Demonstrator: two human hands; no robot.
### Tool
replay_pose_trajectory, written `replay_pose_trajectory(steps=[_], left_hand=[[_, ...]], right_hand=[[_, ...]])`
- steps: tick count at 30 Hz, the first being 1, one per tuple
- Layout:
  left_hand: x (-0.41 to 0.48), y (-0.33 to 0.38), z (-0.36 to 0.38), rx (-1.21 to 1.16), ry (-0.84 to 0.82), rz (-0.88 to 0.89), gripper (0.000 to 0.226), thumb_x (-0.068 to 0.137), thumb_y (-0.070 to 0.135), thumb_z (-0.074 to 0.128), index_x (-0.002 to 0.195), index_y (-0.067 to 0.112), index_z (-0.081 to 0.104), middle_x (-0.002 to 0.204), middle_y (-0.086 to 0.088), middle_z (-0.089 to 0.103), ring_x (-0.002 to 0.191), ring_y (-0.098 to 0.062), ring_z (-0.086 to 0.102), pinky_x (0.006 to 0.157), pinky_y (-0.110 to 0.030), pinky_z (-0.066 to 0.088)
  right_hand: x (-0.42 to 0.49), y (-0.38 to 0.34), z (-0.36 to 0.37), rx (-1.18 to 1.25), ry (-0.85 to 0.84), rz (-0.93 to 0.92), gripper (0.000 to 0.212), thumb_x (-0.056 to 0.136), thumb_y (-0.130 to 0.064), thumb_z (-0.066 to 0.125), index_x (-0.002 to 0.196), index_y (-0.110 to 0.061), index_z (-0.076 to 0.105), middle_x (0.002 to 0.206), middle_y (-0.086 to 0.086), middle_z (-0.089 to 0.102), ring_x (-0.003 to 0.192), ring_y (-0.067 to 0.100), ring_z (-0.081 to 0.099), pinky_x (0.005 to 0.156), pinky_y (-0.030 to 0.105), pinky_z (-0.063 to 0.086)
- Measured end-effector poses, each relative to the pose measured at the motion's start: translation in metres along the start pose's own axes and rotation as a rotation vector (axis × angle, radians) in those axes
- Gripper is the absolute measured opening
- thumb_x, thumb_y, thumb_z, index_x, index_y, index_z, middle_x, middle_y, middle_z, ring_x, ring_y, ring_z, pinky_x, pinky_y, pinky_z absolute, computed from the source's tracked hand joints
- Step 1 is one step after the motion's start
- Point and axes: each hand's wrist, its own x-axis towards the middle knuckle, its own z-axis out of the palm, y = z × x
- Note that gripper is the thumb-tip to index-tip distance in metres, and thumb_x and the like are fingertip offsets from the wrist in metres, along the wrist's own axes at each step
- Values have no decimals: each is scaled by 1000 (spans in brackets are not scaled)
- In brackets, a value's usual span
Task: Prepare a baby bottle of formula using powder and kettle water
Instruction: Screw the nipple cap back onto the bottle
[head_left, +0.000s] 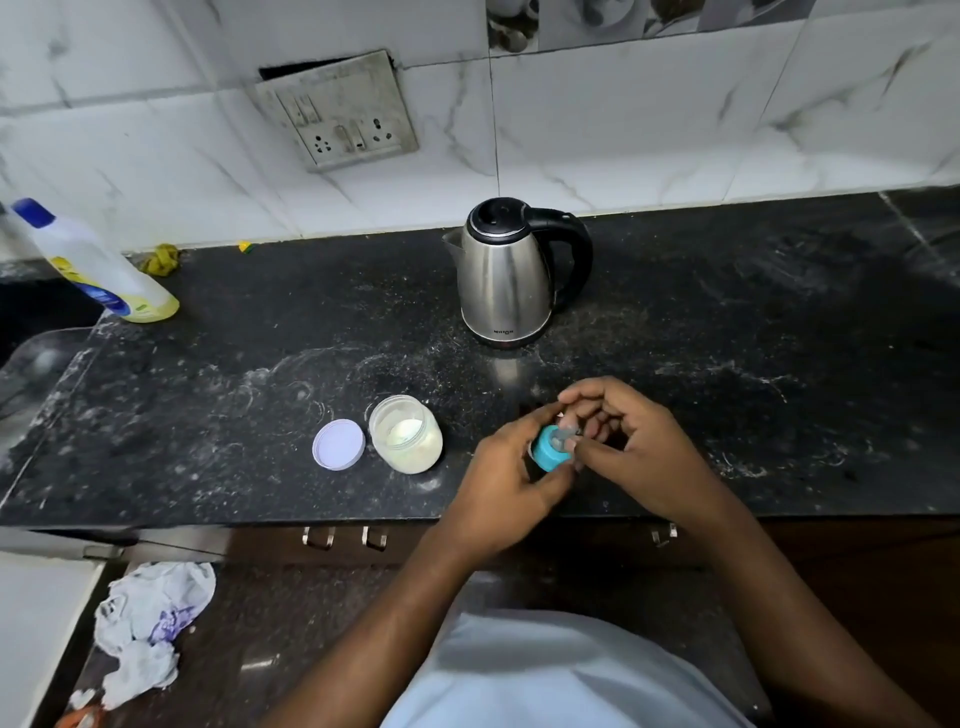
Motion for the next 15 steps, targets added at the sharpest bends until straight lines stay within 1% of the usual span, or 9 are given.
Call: replay_pose_trajectory(steps=[2,4,5,7,8,9,10,13,15], left_hand=[[2,-1,0,-180,94,-93,45,90,16,83,132,17,68,121,9,77,113,-4,71,99,-25,55],[9,6,-6,-523,239,-266,25,90,8,81,113,14,73,106,5,80,98,-9,73,89,-23,57],[14,8,-11,-712,287,-377,19,89,13,80,106,13,73,101,0,80,91,-13,73,85,-24,59],[24,8,-27,-968,283,-601,29,88,32,77,107,11,71,98,-9,79,81,-16,74,79,-28,60],[27,6,-34,-1034,254,-691,34,91,39,75,110,10,71,98,-10,79,77,-16,75,77,-29,61],[30,5,-41,-1084,223,-748,38,93,42,73,112,10,71,99,-11,79,74,-16,75,73,-29,62],[32,5,-46,-1125,202,-781,40,93,44,73,112,9,71,100,-12,79,72,-16,74,70,-29,63],[36,6,-50,-1209,215,-827,42,92,43,75,108,5,71,102,-16,76,72,-20,75,64,-30,64],[38,7,-52,-1255,217,-844,41,91,41,77,105,3,71,103,-18,74,73,-22,77,63,-32,65]], right_hand=[[1,7,1,170,87,8,46,91,8,71,127,-20,63,108,3,75,95,19,69,85,32,57],[5,29,3,250,233,45,46,94,4,69,132,-21,59,117,7,73,101,18,68,92,36,56],[7,43,4,234,275,76,49,92,-3,72,133,-27,58,121,7,71,100,18,67,94,39,56],[7,72,8,124,256,163,63,84,-13,79,133,-44,54,127,0,66,93,16,64,94,44,57],[5,85,11,53,208,207,69,82,-15,83,132,-51,51,131,-5,62,91,15,62,91,42,57],[4,95,14,-16,155,240,75,82,-16,86,133,-54,48,135,-10,59,90,14,61,88,36,56],[2,102,18,-72,115,259,80,81,-16,88,136,-54,44,139,-13,56,92,14,60,87,29,53],[5,113,30,-163,64,268,90,79,-17,89,149,-44,39,144,-19,50,99,12,59,84,17,47],[9,113,37,-186,61,254,88,79,-15,89,150,-38,43,138,-21,50,98,3,57,81,9,44]])
